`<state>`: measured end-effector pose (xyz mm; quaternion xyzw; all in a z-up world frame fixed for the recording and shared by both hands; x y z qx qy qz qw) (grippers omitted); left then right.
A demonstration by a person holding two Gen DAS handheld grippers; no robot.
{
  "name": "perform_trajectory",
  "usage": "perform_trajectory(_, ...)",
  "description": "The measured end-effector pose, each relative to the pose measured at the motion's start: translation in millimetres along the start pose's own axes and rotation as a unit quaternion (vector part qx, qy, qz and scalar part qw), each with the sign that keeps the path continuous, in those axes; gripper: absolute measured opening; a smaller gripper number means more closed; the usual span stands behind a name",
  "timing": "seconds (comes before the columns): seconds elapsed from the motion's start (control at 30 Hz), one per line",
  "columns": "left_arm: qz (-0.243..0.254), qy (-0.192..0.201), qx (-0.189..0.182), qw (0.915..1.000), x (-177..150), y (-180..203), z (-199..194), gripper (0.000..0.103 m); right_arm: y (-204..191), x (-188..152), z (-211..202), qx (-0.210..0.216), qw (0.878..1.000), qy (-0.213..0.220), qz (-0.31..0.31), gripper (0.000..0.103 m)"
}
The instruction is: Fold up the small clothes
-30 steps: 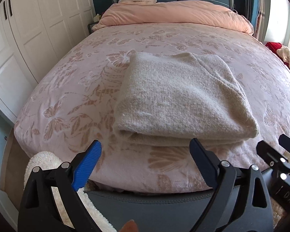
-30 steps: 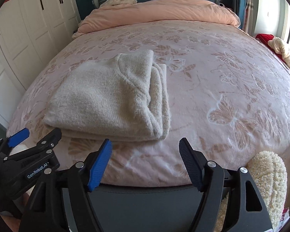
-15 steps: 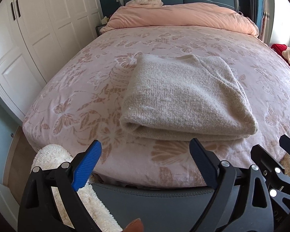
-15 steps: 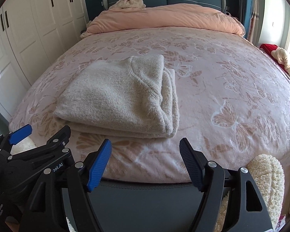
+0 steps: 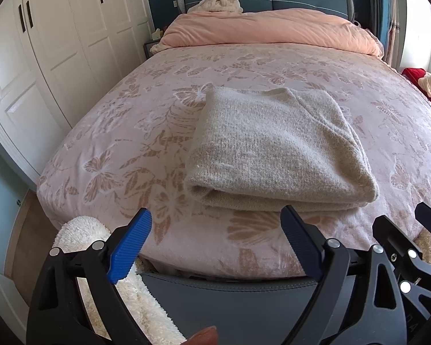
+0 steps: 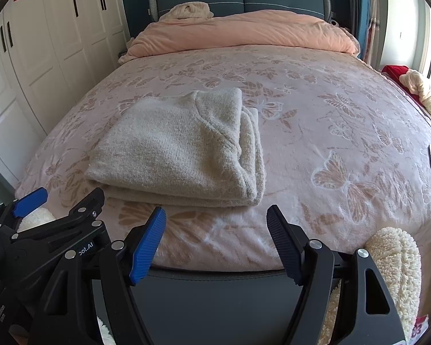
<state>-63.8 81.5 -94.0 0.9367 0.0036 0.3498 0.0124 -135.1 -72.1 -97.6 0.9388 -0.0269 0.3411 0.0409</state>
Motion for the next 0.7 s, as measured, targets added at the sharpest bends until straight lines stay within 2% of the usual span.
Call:
perform_trajectory(0.1,0.003,0.001,-0.002,1.0000,0.5,1.2,-1.2,0.089,1.9,0.1,-1.6,0.000,1.000,0.001,0.001,0.071)
perform_trajectory(0.23,0.002,0.020,0.016,0.9997,1.7,-1.0,-6.5,0.097,2.2,0.4,-4.0,-0.001,1.000,0.005,0.002,0.071)
perform_trajectory(0.47,-0.005,0.015,0.010,0.9998,1.3,-2.9,-6.0,0.097,3.4,-0.9,-5.8,-0.007,1.000,0.003,0.002,0.071)
perform_trajectory(0.7,-0.005,0.013,0.007,0.9999,-1.6,-1.0,-6.9,0.092,1.6,-1.8,-6.3,-0.011,1.000,0.001,0.003,0.071)
Point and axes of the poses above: each gripper's, at about its wrist camera, not at the fingertips, and z roughly the way its jaws point, y to its right, x to its top, the point moved 6 cm from there along z, roughly the way its jaws point, and after that the axes turned 12 degrees about -z, right-handed, at the moved point
